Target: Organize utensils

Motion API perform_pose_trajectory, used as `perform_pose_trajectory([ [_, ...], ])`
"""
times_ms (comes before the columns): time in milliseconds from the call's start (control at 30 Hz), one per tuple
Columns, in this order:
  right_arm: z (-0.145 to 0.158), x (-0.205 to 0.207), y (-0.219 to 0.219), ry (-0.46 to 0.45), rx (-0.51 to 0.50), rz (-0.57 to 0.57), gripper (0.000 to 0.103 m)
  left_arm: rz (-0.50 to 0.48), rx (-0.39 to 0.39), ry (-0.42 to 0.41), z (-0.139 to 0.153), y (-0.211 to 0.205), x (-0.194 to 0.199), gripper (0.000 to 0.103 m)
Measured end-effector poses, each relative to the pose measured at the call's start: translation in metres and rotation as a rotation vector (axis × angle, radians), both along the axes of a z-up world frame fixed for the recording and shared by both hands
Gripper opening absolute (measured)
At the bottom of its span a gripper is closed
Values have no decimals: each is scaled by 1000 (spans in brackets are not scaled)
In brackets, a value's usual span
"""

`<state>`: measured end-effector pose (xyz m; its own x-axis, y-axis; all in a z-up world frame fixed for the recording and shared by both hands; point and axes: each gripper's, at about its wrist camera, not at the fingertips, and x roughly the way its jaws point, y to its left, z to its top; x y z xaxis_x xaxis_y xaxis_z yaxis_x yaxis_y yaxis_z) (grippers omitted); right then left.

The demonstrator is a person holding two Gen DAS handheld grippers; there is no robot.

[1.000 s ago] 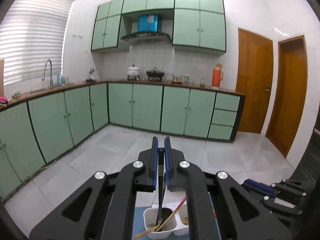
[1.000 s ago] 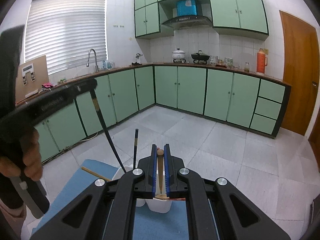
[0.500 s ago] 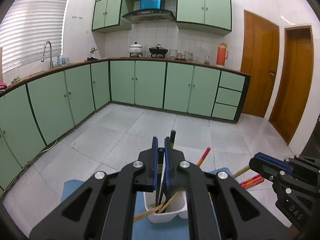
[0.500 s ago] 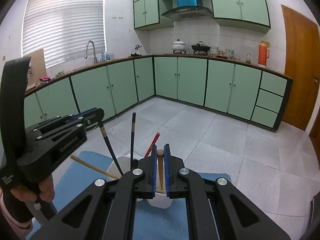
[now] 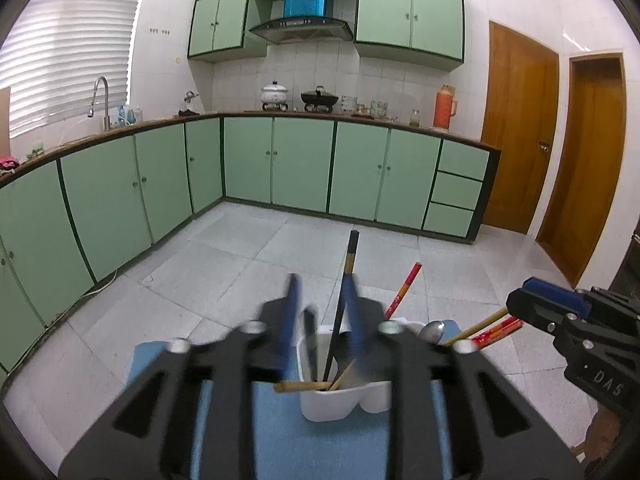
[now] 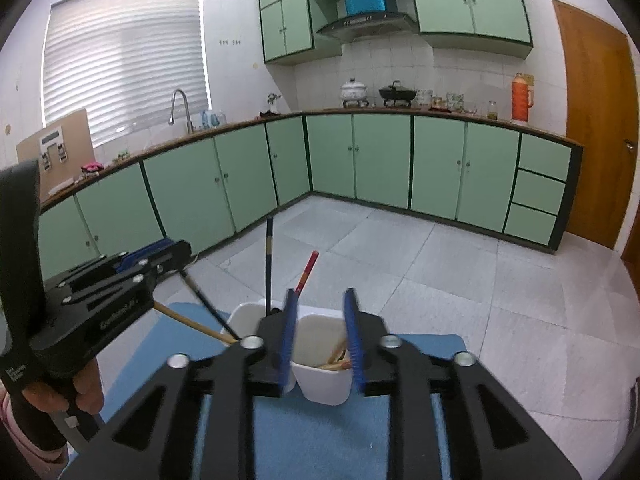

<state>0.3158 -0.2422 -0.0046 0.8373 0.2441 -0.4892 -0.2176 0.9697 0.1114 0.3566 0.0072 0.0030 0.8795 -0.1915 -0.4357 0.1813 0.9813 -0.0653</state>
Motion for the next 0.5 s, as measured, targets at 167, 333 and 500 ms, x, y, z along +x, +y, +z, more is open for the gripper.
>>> perform_pose_trajectory([
  [167,11,-20,-3,-41,11,-8,38,-4,-21,-26,8,6,-23,45],
  [333,16,-48,-9,-76,32,-20,45,-3,-28,-42,8,11,-48,58],
  [500,16,-78,-13,-101,43,-27,53,-4,-28,-45,6,16,-80,73],
])
